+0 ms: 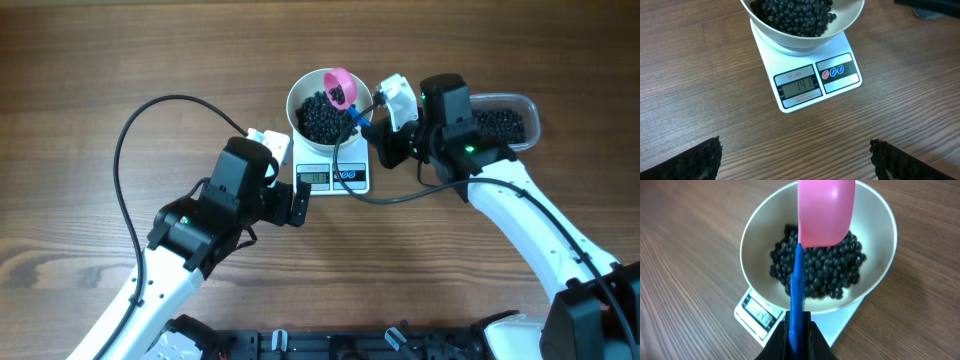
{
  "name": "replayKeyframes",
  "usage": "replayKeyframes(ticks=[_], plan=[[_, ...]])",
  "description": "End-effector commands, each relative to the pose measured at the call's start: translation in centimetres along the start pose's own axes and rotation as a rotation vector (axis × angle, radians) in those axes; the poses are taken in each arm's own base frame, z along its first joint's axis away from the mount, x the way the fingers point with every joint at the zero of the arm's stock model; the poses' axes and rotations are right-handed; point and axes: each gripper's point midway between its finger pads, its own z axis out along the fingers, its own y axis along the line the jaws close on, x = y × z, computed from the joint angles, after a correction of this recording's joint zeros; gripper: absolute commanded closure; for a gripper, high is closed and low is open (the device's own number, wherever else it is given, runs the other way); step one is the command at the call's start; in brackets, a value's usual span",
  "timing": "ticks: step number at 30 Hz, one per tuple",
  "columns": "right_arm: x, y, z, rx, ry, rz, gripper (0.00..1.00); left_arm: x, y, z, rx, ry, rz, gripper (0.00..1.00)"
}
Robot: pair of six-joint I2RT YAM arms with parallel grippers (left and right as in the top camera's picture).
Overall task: Scoop item into bowl and weigh 150g on scale
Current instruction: 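Tilt the scoop with the right gripper to pour beans into the bowl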
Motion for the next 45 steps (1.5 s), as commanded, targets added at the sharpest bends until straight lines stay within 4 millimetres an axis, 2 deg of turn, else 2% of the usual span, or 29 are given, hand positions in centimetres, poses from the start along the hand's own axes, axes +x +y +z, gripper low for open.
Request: replayKeyframes(ticks=[1,5,9,12,14,17,19,21,24,27,32,35,45], plan=[[0.2,0.5,0.2,-0.022,0.011,-0.139,0.96,-0.2,-0.1,-0.1,-0.002,-0.006,0.023,0.00],[0.0,0.5,0.2,-0.021,0.004,-0.119,0.96,-0.2,-0.1,-0.1,-0.002,-0.006,0.024,0.00],[-0.9,0.8,0.2,-0.037,-0.029,0.024,0.96,-0.2,-0.1,-0.1,-0.002,-0.006,0.023,0.00],[-0.6,1.7,0.2,-0.075,-0.022,-0.102,0.96,-0.2,-0.1,-0.1,-0.002,-0.006,0.024,0.00],[-0.3,0.8,0.3,-0.021,-0.004,-0.163,0.96,-0.2,-0.1,-0.1,-0.002,-0.006,0.024,0.00],[-0.2,-0.5,0.3,0.057,0.005,-0.164,0.96,-0.2,-0.1,-0.1,-0.002,-0.006,0.023,0.00],[-0.3,-0.6,0.3,0.062,0.001,-0.165,0.96,-0.2,-0.1,-0.1,-0.002,-0.006,0.023,0.00],[-0.7,-0.6,0.3,0.064,-0.013,-0.143,0.96,-0.2,-0.1,-0.1,-0.002,-0.006,0.024,0.00],[-1.6,-0.4,0.3,0.048,-0.055,-0.004,0.96,-0.2,-0.1,-0.1,-0.002,-0.006,0.023,0.00],[-2.2,1.0,0.2,-0.033,-0.081,-0.037,0.96,-0.2,-0.1,-0.1,-0.002,-0.006,0.023,0.00],[-2.0,-0.3,0.3,0.045,-0.069,-0.078,0.96,-0.2,-0.1,-0.1,-0.002,-0.006,0.024,0.00],[-2.1,0.2,0.3,0.015,-0.076,0.021,0.96,-0.2,-0.1,-0.1,-0.002,-0.006,0.023,0.00],[-2.2,0.5,0.3,-0.004,-0.078,0.030,0.96,-0.2,-0.1,-0.1,-0.002,-0.006,0.024,0.00]])
